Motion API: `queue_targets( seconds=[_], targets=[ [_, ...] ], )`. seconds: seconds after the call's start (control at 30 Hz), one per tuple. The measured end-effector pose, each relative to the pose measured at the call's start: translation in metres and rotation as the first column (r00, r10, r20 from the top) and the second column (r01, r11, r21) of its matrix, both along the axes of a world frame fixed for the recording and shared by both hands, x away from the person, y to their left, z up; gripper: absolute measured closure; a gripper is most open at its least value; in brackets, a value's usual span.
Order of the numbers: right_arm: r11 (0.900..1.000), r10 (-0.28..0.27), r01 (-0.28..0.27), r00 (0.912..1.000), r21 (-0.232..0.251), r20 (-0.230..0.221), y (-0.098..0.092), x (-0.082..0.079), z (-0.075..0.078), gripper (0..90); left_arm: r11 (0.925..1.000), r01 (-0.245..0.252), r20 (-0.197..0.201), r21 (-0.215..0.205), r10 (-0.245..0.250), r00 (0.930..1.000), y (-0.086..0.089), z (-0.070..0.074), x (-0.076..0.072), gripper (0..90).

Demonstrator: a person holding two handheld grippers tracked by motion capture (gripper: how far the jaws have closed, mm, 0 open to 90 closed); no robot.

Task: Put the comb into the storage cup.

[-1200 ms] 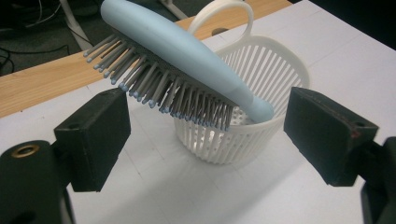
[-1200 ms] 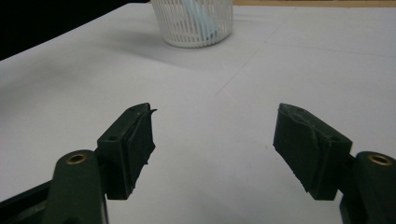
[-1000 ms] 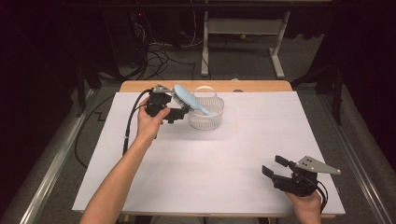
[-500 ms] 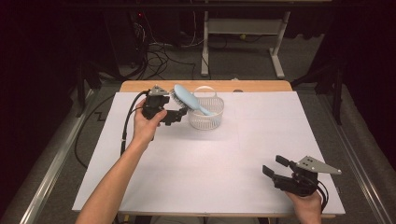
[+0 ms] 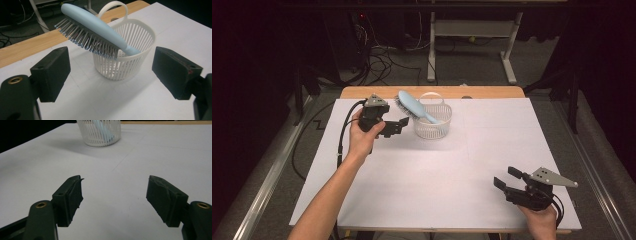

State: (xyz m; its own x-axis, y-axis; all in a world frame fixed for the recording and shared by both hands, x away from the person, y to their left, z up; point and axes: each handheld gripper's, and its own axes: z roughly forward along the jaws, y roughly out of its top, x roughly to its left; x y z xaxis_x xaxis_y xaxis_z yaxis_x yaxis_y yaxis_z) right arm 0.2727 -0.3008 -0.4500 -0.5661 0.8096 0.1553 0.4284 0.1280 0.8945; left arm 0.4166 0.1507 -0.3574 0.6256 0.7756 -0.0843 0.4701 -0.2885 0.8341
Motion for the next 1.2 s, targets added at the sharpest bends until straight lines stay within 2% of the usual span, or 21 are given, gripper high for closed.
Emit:
queue_targets(
  seconds=[0.57,1.2],
  targets=[
    [1.0,0.003,-0.003,1.0,0.003,0.0,0.0,0.0,0.0,29.3,1.0,0.002,0.012,-0.007,-0.002,0.9999,0.009,-0.002,-0.013,16.0],
    [1.0,-0.003,0.003,1.0,0.009,0.004,-0.001,0.0,0.0,29.3,0.999,-0.016,0.024,-0.042,0.017,0.9996,0.026,-0.005,-0.027,16.1]
  ],
)
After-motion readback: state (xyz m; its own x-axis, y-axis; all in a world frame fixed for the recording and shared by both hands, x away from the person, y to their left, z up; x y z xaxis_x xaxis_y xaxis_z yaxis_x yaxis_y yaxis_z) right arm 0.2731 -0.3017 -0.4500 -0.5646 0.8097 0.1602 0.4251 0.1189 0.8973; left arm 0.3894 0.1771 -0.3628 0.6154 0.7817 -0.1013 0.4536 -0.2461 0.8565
